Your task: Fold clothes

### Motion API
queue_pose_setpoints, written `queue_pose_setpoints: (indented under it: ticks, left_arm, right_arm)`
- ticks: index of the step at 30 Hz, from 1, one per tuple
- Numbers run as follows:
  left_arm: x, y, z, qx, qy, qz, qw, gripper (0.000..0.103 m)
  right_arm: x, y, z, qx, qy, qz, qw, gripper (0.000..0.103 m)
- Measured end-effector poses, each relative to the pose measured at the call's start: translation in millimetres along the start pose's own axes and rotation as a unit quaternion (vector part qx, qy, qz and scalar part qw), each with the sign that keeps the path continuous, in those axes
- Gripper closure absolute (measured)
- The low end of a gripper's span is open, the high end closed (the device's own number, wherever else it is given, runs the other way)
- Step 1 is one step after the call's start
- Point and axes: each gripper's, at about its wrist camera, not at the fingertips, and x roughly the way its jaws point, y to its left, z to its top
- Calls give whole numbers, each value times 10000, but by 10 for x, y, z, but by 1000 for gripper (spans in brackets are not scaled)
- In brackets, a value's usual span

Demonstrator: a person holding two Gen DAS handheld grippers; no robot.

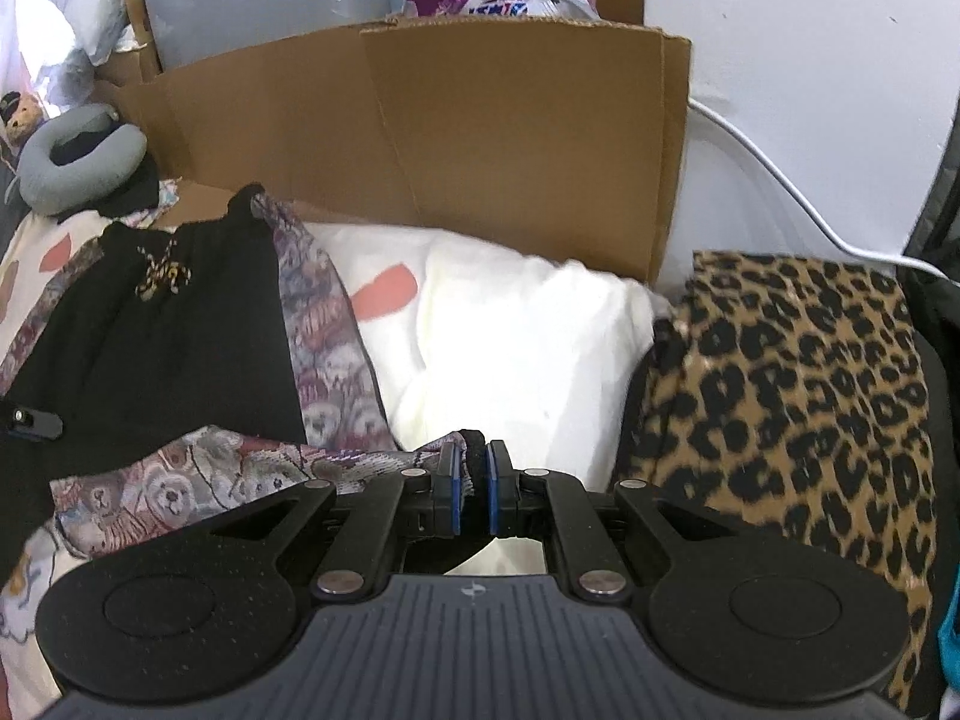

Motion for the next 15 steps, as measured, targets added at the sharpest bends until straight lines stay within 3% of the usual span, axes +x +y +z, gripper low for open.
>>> queue_pose_setpoints:
  ticks: [2,5,15]
  left_arm:
    - [-84,-17,-4,70,-101,-33,9999,64]
    - [-173,-37,-42,177,-119,-122,9997,63]
    - [97,-327,-543,1120,584,-18,9920,60]
  right_arm:
    - [40,21,64,5,-44,12,10000,96]
    - [80,68,130,-37,-85,24,10000,96]
    - [123,105,127,-57,-53,-5,10000,96]
